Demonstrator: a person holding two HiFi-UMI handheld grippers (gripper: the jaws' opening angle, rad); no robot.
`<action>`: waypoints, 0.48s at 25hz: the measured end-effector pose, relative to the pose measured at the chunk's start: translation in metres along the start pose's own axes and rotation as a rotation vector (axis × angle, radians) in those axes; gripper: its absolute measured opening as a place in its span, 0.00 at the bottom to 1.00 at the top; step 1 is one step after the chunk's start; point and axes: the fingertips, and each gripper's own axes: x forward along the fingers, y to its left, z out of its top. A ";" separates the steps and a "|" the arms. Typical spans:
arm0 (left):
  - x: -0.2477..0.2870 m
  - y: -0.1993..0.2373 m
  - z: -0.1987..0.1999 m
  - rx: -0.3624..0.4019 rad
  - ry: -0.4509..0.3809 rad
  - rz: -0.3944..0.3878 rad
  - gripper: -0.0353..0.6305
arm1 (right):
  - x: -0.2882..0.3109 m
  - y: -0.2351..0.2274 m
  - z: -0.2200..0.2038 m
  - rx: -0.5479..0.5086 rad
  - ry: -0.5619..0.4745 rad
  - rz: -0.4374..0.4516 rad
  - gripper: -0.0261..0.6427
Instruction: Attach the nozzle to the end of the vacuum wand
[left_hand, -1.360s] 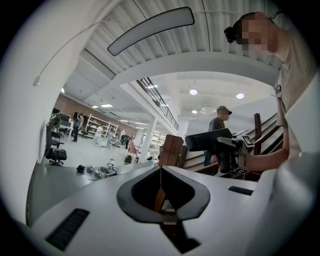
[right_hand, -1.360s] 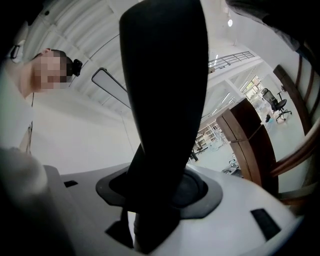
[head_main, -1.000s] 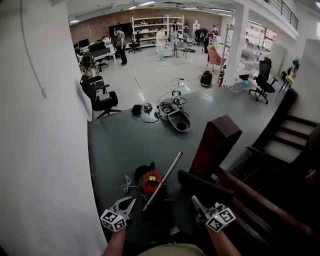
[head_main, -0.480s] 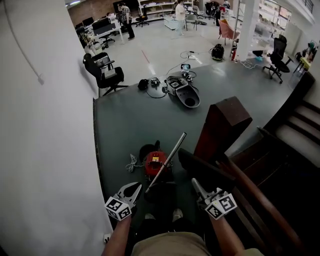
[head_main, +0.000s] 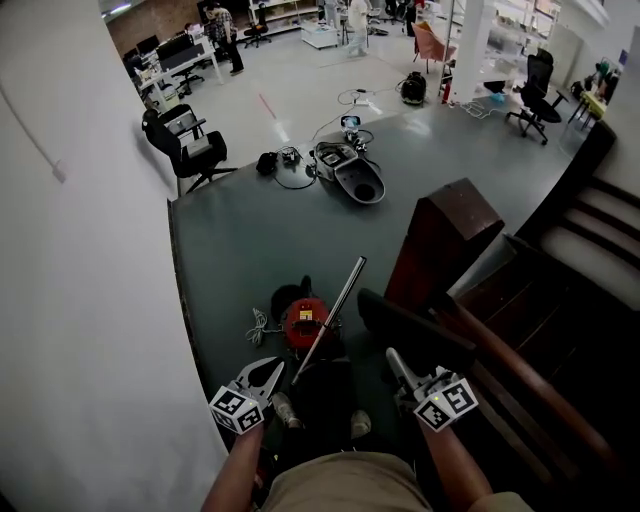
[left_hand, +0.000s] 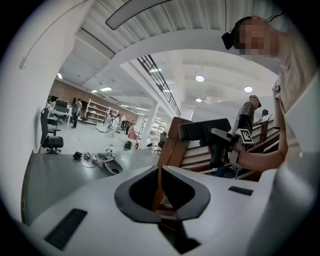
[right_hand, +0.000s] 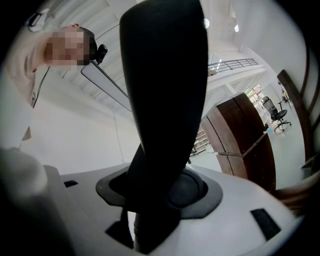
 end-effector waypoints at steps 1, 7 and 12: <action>0.002 0.007 0.002 0.000 0.001 -0.017 0.07 | 0.004 0.001 0.001 0.000 -0.008 -0.017 0.42; 0.002 0.069 0.031 0.007 -0.016 -0.109 0.07 | 0.053 0.020 0.002 -0.004 -0.043 -0.126 0.42; 0.008 0.124 0.036 -0.005 -0.014 -0.192 0.07 | 0.098 0.038 -0.009 -0.054 -0.047 -0.197 0.42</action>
